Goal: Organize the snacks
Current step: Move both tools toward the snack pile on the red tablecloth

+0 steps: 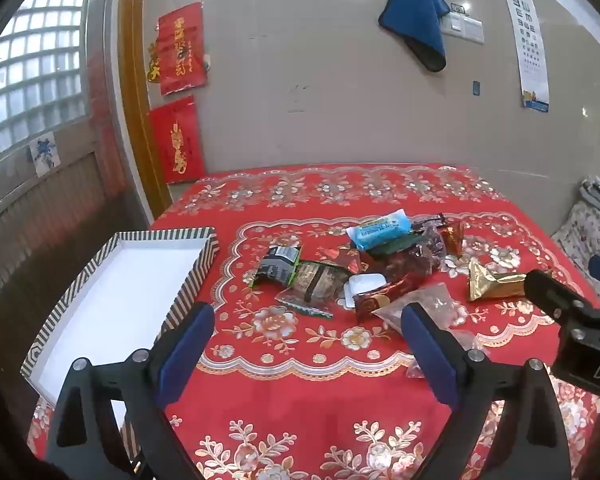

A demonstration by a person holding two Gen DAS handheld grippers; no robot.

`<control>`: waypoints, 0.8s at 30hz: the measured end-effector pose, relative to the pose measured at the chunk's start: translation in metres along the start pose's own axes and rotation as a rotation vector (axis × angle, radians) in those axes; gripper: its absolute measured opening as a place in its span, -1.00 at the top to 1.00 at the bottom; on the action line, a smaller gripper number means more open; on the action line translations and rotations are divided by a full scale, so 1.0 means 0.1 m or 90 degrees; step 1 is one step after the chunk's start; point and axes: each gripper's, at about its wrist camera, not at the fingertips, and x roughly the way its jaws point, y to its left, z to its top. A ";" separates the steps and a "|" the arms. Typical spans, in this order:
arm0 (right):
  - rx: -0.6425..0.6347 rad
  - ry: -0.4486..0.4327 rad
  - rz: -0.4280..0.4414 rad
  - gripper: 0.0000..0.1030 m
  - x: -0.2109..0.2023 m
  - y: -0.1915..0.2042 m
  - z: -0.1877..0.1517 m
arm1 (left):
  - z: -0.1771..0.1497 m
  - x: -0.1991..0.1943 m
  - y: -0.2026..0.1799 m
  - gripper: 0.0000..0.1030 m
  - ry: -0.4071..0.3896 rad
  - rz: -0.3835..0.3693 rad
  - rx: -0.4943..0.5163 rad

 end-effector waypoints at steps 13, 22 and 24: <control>-0.003 0.009 -0.003 -1.00 0.09 0.03 -0.03 | -0.02 0.05 0.00 -0.86 0.025 0.014 0.005; -0.008 0.010 0.001 -1.00 0.06 0.03 0.00 | 0.03 0.11 0.09 -0.85 0.059 -0.008 -0.016; -0.012 0.017 0.000 -1.00 0.08 0.01 0.01 | 0.06 0.12 0.10 -0.85 0.055 -0.010 -0.013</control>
